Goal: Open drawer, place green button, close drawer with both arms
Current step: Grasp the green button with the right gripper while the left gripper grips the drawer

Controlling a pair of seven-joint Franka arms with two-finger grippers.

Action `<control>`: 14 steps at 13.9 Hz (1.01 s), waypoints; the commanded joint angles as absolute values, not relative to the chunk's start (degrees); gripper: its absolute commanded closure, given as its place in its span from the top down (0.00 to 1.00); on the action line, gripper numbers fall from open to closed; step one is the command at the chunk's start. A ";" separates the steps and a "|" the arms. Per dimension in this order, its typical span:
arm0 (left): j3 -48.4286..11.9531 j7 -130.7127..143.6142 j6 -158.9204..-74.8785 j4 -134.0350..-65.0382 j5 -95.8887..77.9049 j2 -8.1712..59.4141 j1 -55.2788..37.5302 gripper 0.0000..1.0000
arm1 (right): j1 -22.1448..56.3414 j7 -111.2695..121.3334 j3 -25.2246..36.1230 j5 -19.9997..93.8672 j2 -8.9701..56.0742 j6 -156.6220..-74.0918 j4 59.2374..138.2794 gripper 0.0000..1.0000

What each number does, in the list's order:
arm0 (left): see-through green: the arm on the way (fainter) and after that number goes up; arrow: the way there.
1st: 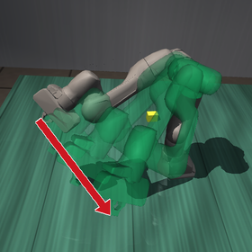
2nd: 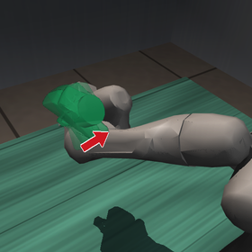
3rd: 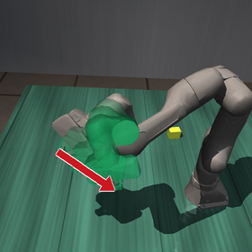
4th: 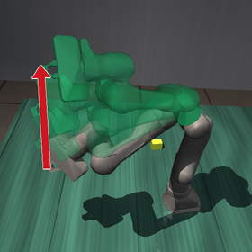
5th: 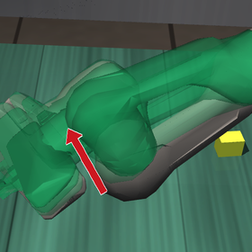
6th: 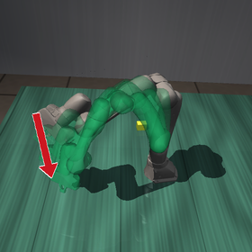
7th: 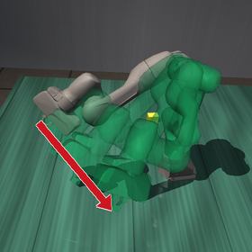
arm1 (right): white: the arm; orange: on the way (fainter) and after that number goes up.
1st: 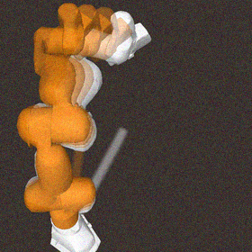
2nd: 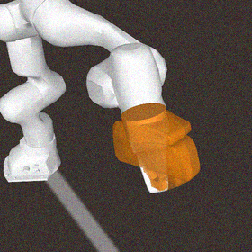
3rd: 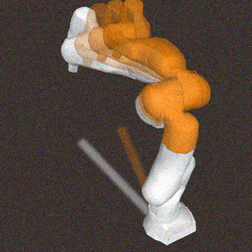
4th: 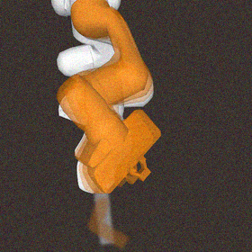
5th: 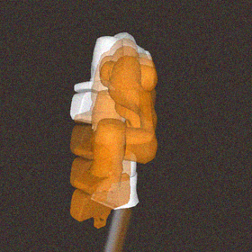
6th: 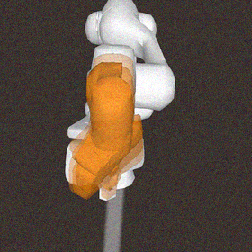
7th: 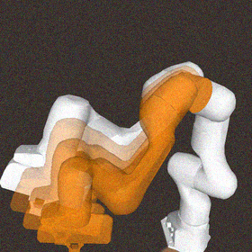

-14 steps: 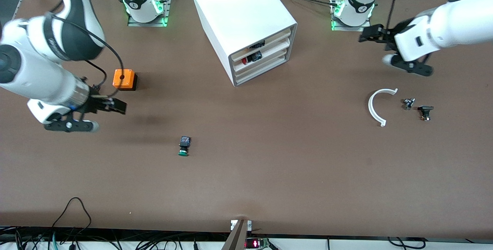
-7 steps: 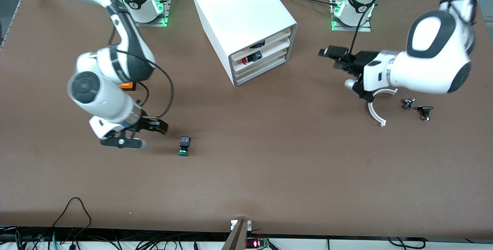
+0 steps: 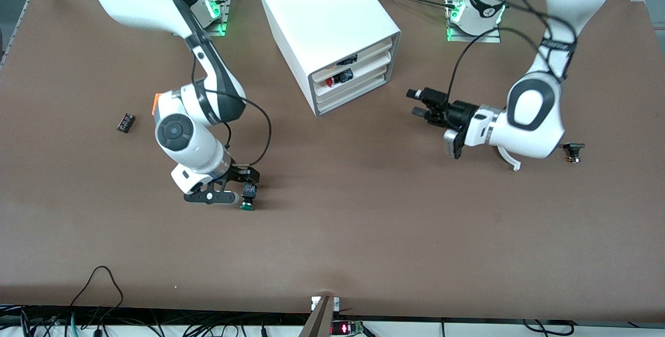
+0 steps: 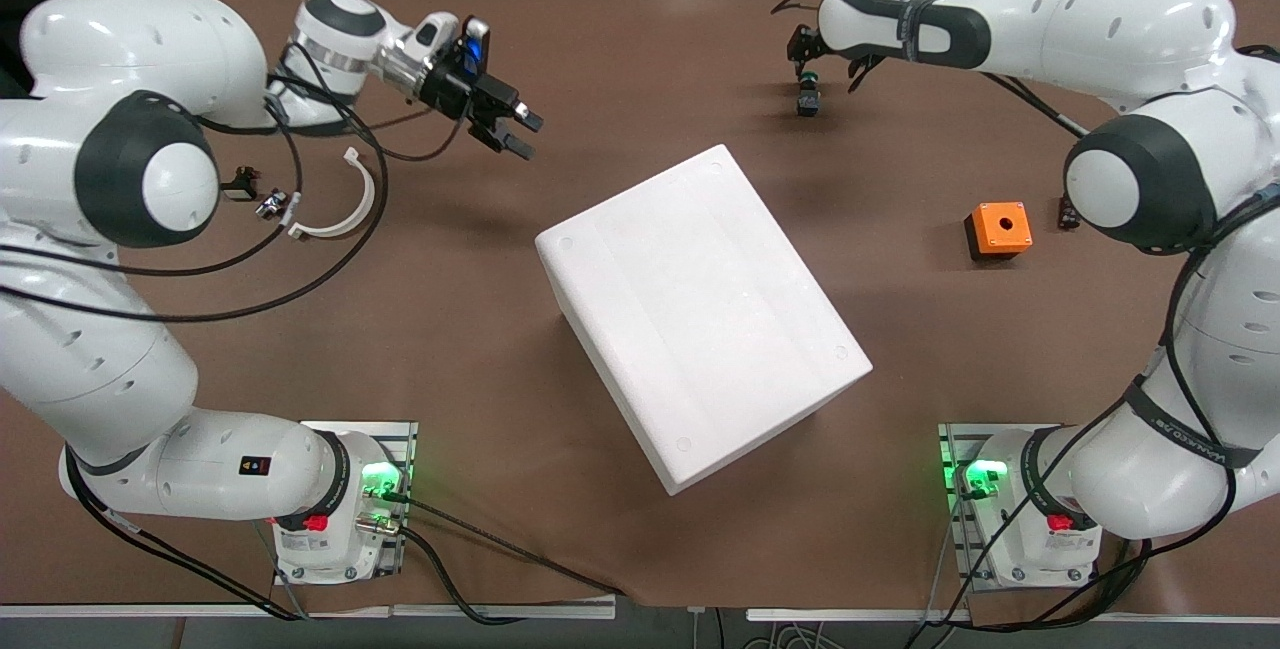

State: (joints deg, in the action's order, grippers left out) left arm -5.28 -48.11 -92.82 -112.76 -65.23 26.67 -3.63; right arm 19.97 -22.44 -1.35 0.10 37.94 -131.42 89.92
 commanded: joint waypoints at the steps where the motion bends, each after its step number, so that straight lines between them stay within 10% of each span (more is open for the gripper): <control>1: -6.76 -59.20 -96.06 -117.24 -71.53 29.43 -5.09 0.97 | 21.18 -22.24 -0.79 -1.13 42.26 -135.07 89.38 1.00; 8: -10.55 -65.21 -96.06 -119.78 -72.07 33.92 -5.36 0.65 | 21.18 -21.27 -0.70 -1.84 44.21 -142.10 91.31 1.00; 14: -10.72 -71.52 -99.05 -120.06 -72.07 38.39 -5.97 0.64 | 21.01 -18.56 -0.44 -1.85 44.21 -145.81 93.25 0.55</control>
